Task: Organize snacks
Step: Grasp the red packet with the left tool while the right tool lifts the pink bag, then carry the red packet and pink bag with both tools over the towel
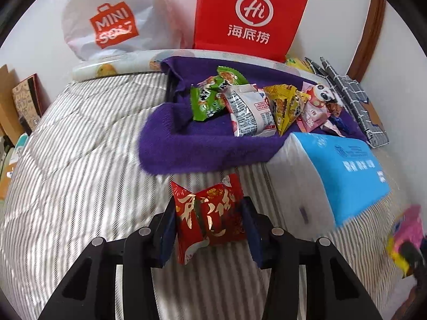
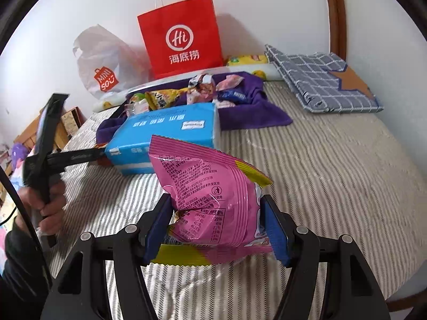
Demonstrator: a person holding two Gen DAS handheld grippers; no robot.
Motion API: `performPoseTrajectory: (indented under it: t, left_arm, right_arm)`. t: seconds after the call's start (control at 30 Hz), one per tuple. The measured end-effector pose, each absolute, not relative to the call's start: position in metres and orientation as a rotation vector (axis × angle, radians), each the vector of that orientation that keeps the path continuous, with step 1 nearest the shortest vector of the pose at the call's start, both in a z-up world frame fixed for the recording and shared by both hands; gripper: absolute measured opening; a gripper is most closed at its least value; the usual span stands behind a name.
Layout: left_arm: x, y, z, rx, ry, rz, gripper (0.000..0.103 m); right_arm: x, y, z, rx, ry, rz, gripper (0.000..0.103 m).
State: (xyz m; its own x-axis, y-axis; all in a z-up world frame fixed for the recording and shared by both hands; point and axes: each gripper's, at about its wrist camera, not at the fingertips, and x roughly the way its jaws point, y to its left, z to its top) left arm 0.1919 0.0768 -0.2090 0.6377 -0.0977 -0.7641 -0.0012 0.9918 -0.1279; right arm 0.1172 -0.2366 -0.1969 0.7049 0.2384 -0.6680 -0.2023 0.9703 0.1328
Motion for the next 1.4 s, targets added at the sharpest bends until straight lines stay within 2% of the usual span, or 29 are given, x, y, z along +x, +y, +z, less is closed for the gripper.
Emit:
performPoseTrajectory:
  t: [0.3,0.6,1.17,1.4]
  left_arm:
    - [0.159,0.084,-0.214,-0.071,0.842,0.005,0.044]
    - [0.159,0.089,-0.221,-0.110,0.842,0.008,0.045]
    - [0.159,0.093,-0.220,-0.144,0.838,0.014,0.047]
    - [0.157,0.098,-0.219,-0.178,0.830,0.004,0.042]
  right_arm:
    - [0.148,-0.252,-0.188,-0.014,0.613,0.117,0.066]
    - [0.179,-0.257,-0.212,0.035,0.680,0.115,0.066]
    - [0.185,-0.268,-0.218,0.127,0.716,0.172,0.067]
    - [0.185,-0.268,-0.217,0.131,0.715,0.171,0.067]
